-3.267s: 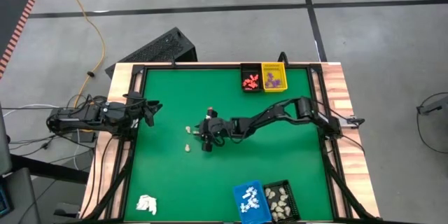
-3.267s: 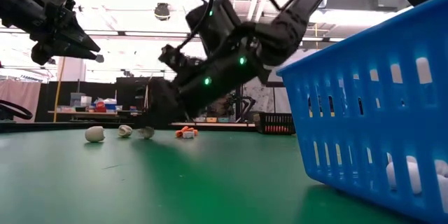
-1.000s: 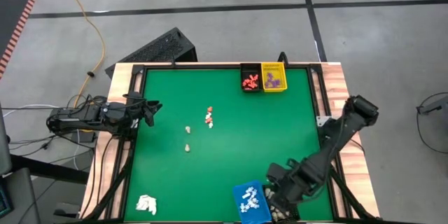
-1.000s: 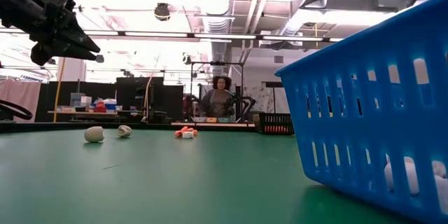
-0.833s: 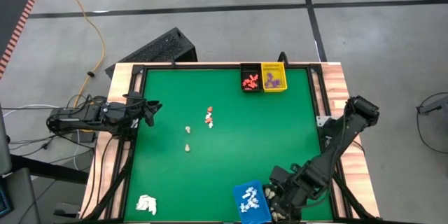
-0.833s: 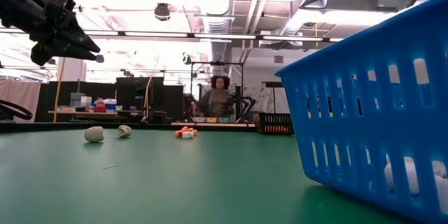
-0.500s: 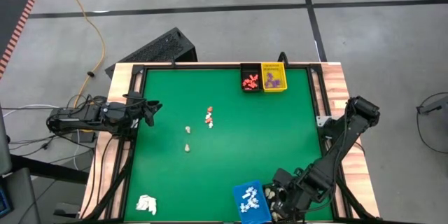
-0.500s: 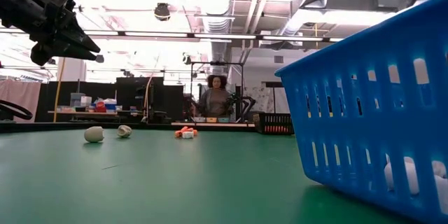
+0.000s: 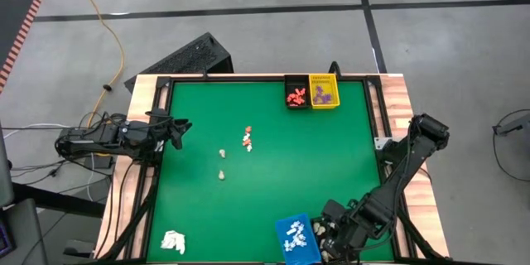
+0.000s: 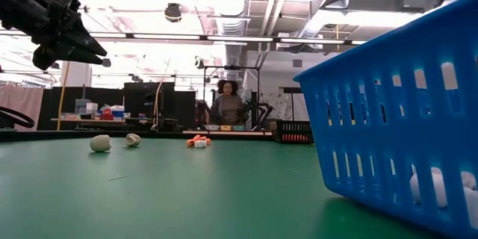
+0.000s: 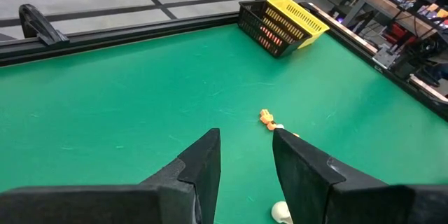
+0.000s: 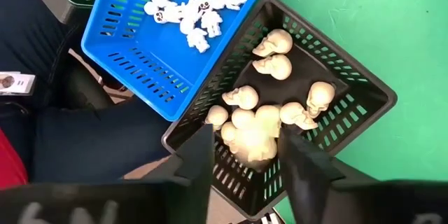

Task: Sort Halloween decoration
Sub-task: Put the white skull toy into the bottom black basket

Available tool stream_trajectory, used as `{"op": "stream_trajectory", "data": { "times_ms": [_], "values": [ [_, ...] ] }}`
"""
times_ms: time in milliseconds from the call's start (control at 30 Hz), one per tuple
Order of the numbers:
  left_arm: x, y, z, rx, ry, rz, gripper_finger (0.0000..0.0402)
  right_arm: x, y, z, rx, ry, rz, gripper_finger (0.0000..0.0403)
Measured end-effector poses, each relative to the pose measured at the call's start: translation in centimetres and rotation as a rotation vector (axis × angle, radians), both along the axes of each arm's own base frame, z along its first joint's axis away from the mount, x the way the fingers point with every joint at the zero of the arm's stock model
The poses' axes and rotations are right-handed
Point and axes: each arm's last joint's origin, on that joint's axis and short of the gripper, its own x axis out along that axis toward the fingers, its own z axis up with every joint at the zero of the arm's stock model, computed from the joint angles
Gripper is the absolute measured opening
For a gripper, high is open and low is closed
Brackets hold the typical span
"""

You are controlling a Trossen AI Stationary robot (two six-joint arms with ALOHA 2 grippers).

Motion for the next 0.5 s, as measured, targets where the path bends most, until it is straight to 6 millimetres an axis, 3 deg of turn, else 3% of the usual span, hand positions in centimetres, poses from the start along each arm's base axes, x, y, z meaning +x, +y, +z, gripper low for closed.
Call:
{"op": "stream_trajectory", "data": {
  "times_ms": [167,267,500],
  "values": [
    [0.0,0.0,0.0,0.000,0.000,0.000,0.0121,0.0,-0.1,0.0,-0.011,-0.001,0.006,0.0194],
    [0.0,0.0,0.0,0.000,0.000,0.000,0.0121,0.6,-0.5,0.1,-0.113,-0.106,0.049,0.0199],
    [0.0,0.0,0.0,0.000,0.000,0.000,0.0121,5.6,-4.2,1.1,-0.529,-0.448,0.148,0.0193]
  ]
}}
